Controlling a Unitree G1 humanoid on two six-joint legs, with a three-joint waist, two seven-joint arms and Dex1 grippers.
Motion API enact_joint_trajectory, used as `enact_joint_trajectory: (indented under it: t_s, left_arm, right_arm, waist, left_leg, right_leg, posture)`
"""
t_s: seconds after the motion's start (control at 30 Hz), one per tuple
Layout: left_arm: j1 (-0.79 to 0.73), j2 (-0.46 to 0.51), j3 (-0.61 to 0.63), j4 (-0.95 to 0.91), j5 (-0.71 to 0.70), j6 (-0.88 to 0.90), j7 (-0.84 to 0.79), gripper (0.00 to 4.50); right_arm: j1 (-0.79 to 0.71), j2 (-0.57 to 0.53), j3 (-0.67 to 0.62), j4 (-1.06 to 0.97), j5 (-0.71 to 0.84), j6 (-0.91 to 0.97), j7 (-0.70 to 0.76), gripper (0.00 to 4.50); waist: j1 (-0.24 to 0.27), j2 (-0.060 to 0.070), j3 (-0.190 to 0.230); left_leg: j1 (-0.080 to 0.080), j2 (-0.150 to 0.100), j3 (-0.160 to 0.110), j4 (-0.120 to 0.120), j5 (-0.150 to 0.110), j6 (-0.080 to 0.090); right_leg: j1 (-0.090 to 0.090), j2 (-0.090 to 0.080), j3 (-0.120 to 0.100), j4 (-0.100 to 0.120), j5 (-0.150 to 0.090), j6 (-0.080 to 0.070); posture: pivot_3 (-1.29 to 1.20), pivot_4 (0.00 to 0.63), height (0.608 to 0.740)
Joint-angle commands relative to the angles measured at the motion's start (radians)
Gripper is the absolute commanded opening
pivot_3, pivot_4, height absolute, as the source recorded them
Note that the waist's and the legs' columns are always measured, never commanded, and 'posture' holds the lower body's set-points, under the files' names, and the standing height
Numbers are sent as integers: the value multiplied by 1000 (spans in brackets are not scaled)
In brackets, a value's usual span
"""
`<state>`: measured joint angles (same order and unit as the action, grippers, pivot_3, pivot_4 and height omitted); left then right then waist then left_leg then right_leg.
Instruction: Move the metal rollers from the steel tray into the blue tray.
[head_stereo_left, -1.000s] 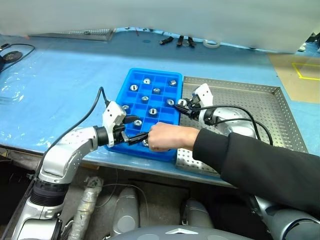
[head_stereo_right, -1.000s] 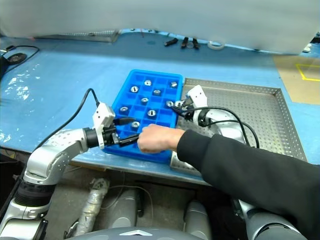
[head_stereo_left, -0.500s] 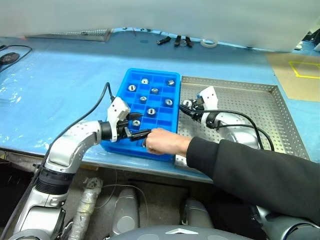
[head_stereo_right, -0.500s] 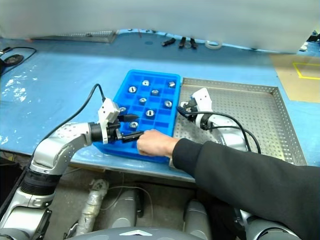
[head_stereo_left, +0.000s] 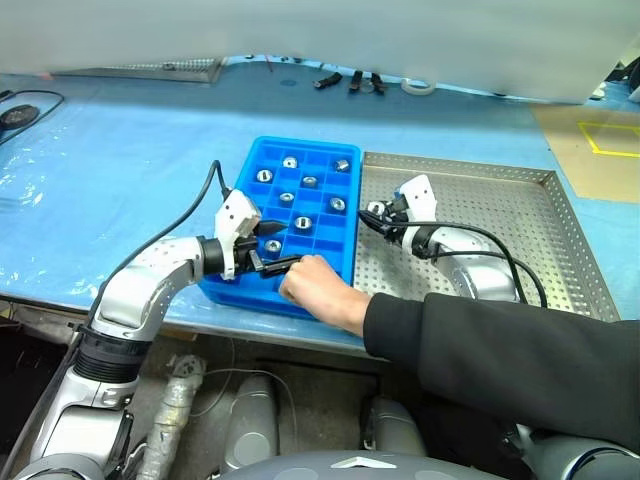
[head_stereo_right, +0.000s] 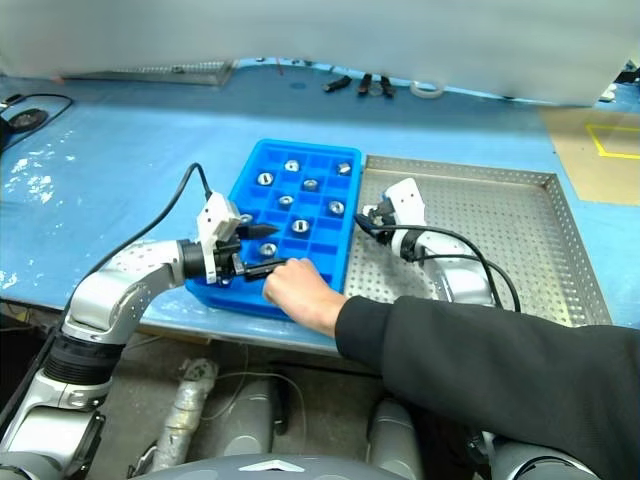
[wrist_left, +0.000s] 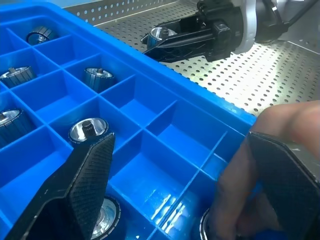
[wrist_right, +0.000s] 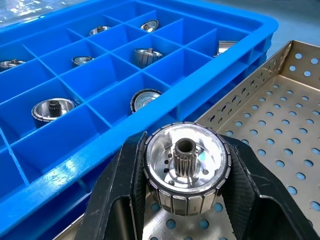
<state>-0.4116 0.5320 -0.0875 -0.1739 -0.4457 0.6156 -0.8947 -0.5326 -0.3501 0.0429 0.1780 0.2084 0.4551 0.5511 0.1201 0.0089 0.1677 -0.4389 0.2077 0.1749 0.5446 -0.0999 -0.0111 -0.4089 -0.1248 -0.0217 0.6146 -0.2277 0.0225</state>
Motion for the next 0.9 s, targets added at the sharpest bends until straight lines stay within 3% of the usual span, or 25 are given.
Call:
enact_joint_trajectory:
  t_s: [0.03, 0.3, 0.9]
  left_arm:
    - [-9, -4, -16, -21, -5, -14, -19, 4500]
    - [-9, -6, -20, -21, -4, -15, -22, 4500]
    - [-22, -4, 1, -16, -11, -16, -14, 4500]
  right_arm:
    - [-15, -7, -26, -43, 4, -14, -7, 1702]
    - [-9, -3, -25, -51, 3, -12, -16, 1702]
    - [-23, 5, -6, -71, 23, -3, 17, 1702]
  waist:
    - [-2, 0, 0]
    - [-31, 0, 0]
    - [-25, 0, 0]
  left_leg:
    - [0, 0, 0, 0, 0, 0]
    - [2, 1, 0, 0, 1, -2]
    - [1, 1, 0, 0, 1, -2]
  right_leg:
    - [0, 0, 0, 0, 0, 0]
    - [0, 1, 1, 4, 0, 0]
    - [-1, 1, 1, 3, 0, 0]
  posture:
    - [30, 150, 740]
    - [21, 150, 740]
    - [24, 150, 740]
